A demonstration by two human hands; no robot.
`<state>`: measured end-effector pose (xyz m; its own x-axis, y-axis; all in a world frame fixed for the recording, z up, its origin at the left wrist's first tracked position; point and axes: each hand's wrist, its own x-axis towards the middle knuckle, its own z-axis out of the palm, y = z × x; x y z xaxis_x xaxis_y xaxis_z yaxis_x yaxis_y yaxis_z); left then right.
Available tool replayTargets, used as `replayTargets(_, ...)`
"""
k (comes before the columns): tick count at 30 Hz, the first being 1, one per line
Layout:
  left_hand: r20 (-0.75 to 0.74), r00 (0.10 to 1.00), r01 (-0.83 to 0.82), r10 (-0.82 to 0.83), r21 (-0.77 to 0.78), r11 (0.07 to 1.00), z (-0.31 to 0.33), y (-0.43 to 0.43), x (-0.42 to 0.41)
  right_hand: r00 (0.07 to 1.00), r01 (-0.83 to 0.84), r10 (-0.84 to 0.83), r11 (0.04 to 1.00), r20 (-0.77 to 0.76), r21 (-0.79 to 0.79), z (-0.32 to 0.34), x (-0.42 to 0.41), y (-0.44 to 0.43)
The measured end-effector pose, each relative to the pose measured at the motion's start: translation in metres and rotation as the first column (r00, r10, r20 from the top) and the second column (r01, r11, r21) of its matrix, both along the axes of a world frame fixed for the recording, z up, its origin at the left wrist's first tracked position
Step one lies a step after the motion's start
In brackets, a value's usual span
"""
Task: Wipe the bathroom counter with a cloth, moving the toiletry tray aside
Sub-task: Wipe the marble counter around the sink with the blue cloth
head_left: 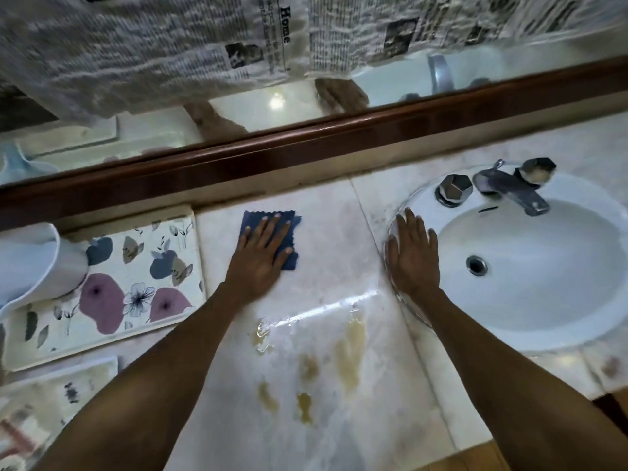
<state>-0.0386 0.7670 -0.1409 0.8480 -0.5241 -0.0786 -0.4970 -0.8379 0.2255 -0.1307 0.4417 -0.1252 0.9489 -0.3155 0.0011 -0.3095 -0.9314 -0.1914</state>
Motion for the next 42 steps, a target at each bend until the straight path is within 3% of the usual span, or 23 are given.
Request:
replayTargets(4,-0.013,0.971,-0.240,0.240,0.014,0.971,0.005,-0.009,0.018,0.999,0.022,-0.023,0.999,0.036,0.026,0.004,0.002,-0.001)
replayTargets(6,-0.020,0.914,-0.404,0.405,0.028,0.914,0.006,-0.039,0.024,0.999,0.026,-0.027,0.999,0.047,0.026,0.003,0.002,-0.001)
replayTargets(8,-0.039,0.887,-0.459,0.460,0.027,0.888,0.008,-0.081,0.026,0.997,0.030,-0.033,0.999,0.066,0.043,0.003,0.003,-0.001)
replayTargets(10,-0.027,0.935,-0.354,0.354,0.015,0.935,0.009,-0.129,0.019,0.995,0.039,-0.045,0.997,0.094,0.064,0.004,0.003,0.000)
replayTargets(13,-0.030,0.998,-0.062,0.061,-0.025,0.998,0.008,-0.188,-0.010,0.991,0.050,-0.065,0.992,0.120,0.117,0.003,0.003,-0.001)
replayTargets(16,-0.029,0.979,0.200,-0.201,-0.030,0.979,0.005,-0.173,-0.030,0.977,0.083,-0.135,0.954,0.167,0.287,0.004,0.002,-0.004)
replayTargets(18,0.008,0.954,0.300,-0.300,0.009,0.954,0.003,-0.131,-0.027,0.970,0.082,-0.147,0.947,0.195,0.309,0.004,0.002,-0.005)
replayTargets(21,0.014,0.986,0.164,-0.164,0.047,0.985,0.006,-0.090,-0.005,0.963,0.068,-0.139,0.954,0.229,0.290,0.001,0.001,-0.004)
replayTargets(25,-0.016,0.995,-0.102,0.102,0.024,0.995,0.009,-0.154,0.022,0.962,0.061,-0.130,0.959,0.241,0.275,-0.005,0.002,-0.006)
replayTargets(30,-0.029,1.000,0.000,0.001,0.030,1.000,0.006,-0.226,0.027,0.959,0.052,-0.122,0.964,0.257,0.262,-0.004,0.001,-0.005)
replayTargets(34,0.033,0.984,0.176,-0.177,0.033,0.984,0.005,-0.172,-0.014,0.958,0.048,-0.115,0.967,0.262,0.250,-0.002,0.001,-0.005)
replayTargets(37,-0.014,0.974,0.227,-0.226,0.058,0.972,0.009,-0.129,-0.031,0.963,0.055,-0.113,0.971,0.245,0.234,-0.004,0.002,-0.006)
replayTargets(39,-0.046,0.989,0.140,-0.137,0.048,0.989,0.013,-0.126,-0.015,0.964,0.051,-0.108,0.972,0.244,0.230,-0.005,0.001,-0.006)
replayTargets(42,-0.076,0.989,-0.127,0.130,0.040,0.991,0.010,-0.163,0.017,0.962,0.053,-0.104,0.978,0.252,0.200,-0.007,0.002,-0.006)
